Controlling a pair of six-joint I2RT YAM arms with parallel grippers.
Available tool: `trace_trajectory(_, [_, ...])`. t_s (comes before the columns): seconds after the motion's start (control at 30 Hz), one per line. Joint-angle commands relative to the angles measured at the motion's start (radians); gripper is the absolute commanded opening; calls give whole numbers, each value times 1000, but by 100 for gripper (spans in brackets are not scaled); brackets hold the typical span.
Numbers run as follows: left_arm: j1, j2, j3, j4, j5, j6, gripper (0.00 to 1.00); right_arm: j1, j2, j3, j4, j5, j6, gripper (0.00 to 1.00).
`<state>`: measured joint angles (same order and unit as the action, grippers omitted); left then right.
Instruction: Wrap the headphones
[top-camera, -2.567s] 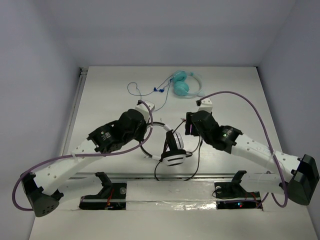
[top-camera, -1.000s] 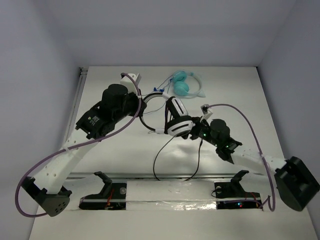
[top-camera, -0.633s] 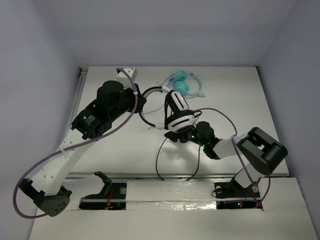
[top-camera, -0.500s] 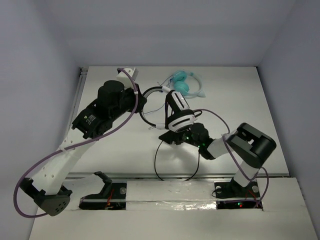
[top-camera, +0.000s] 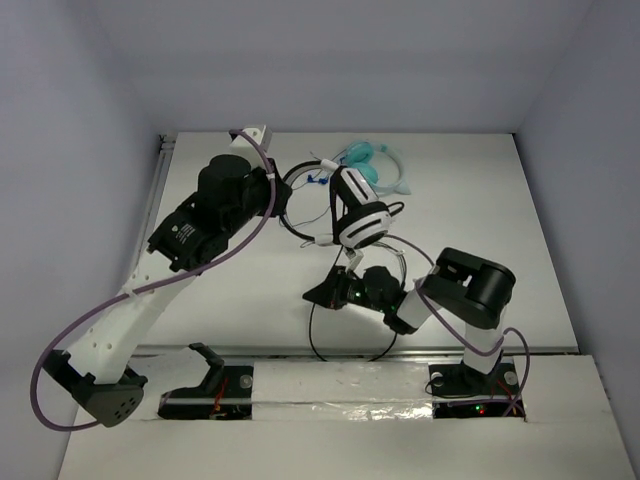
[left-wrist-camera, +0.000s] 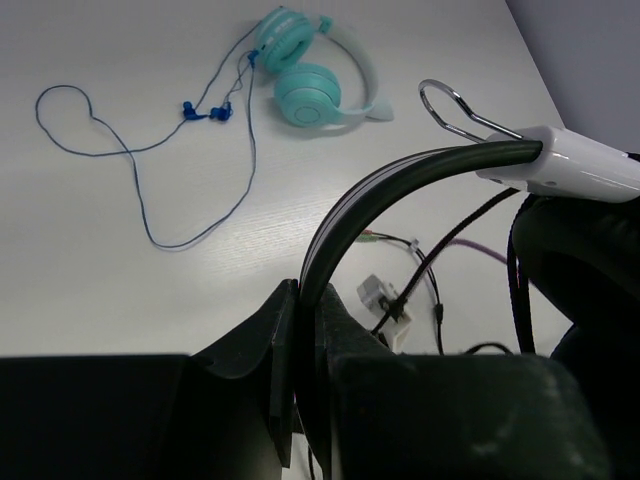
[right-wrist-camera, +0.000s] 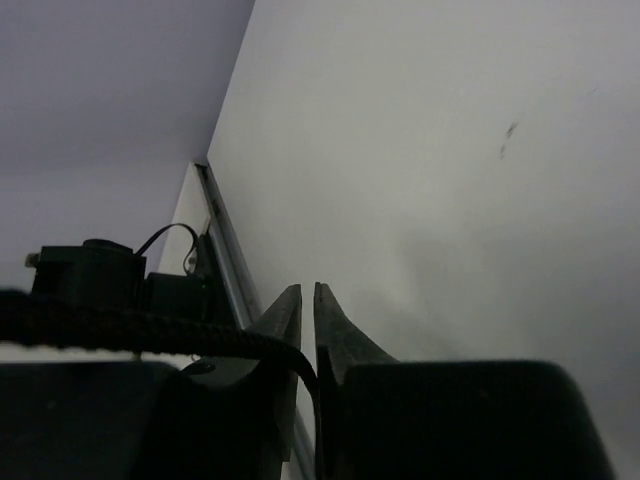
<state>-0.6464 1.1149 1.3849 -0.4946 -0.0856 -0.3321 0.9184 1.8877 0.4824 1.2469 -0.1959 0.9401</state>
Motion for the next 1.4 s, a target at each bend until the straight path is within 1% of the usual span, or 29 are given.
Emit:
trace_trajectory(0.0, [11, -6, 52, 175, -75, -87, 0, 46, -12, -28, 206, 19, 34, 15])
trace_trajectory(0.03, [22, -3, 34, 186, -95, -94, 0, 46, -33, -42, 210, 16, 45, 10])
trace_trajectory(0.07, [22, -1, 28, 201, -120, -105, 0, 57, -47, -69, 210, 12, 46, 2])
trace_trajectory(0.13, [36, 5, 11, 202, -192, -111, 0, 80, -84, -94, 172, 0, 49, 0])
trace_trajectory(0.17, [36, 3, 2, 211, -215, -113, 0, 89, -132, -106, 140, -2, 48, 0])
trace_trajectory(0.2, [48, 2, -6, 217, -241, -114, 0, 102, -160, -123, 64, 0, 45, 0])
trace_trajectory(0.23, [48, 3, -20, 221, -309, -117, 0, 135, -191, -128, 18, 6, 28, 0])
trace_trajectory(0.27, [57, 8, -26, 228, -356, -120, 0, 154, -255, -130, -42, 15, 16, 0])
trace_trajectory(0.3, [70, 13, -33, 237, -383, -127, 0, 177, -287, -127, -181, 27, 3, 0])
trace_trajectory(0.33, [80, 26, -44, 246, -391, -130, 0, 200, -320, -111, -251, 54, -24, 0])
trace_trajectory(0.37, [93, 37, -46, 251, -393, -136, 0, 250, -350, -102, -323, 70, -37, 0])
trace_trajectory(0.4, [105, 46, -50, 255, -398, -140, 0, 273, -408, -90, -390, 87, -49, 0])
trace_trajectory(0.43, [105, 62, -69, 264, -414, -145, 0, 295, -433, -56, -532, 114, -70, 0])
trace_trajectory(0.47, [105, 71, -76, 269, -424, -147, 0, 341, -459, -39, -605, 133, -79, 0])
trace_trajectory(0.5, [105, 77, -86, 271, -431, -150, 0, 362, -511, -22, -729, 154, -86, 0])
trace_trajectory(0.57, [114, 89, -122, 269, -457, -153, 0, 399, -561, 30, -840, 214, -101, 0])
trace_trajectory(0.6, [114, 91, -135, 271, -462, -154, 0, 425, -609, 50, -950, 243, -107, 0])
trace_trajectory(0.63, [114, 86, -165, 271, -474, -156, 0, 436, -633, 70, -998, 286, -121, 0])
trace_trajectory(0.67, [114, 82, -181, 272, -479, -162, 0, 445, -656, 111, -1048, 308, -130, 0])
trace_trajectory(0.7, [114, 79, -197, 274, -482, -162, 0, 445, -676, 133, -1139, 326, -139, 0])
trace_trajectory(0.8, [114, 62, -256, 268, -488, -171, 0, 455, -749, 217, -1305, 389, -182, 0])
trace_trajectory(0.87, [114, 46, -294, 268, -482, -173, 0, 455, -788, 260, -1377, 438, -218, 0])
trace_trajectory(0.9, [114, 43, -305, 268, -476, -179, 0, 455, -797, 281, -1449, 456, -231, 0])
trace_trajectory(0.93, [114, 37, -331, 266, -468, -180, 0, 455, -806, 326, -1481, 496, -257, 0])
trace_trajectory(1.07, [68, 30, -389, 257, -482, -196, 0, 455, -829, 418, -1621, 594, -325, 0])
trace_trajectory(1.13, [21, 34, -408, 240, -497, -205, 0, 455, -822, 449, -1691, 668, -359, 0])
trace_trajectory(1.27, [-54, 34, -454, 182, -523, -228, 0, 455, -803, 527, -1767, 753, -418, 0])
trace_trajectory(1.37, [-87, 8, -490, 160, -487, -234, 0, 455, -785, 564, -1799, 789, -465, 0])
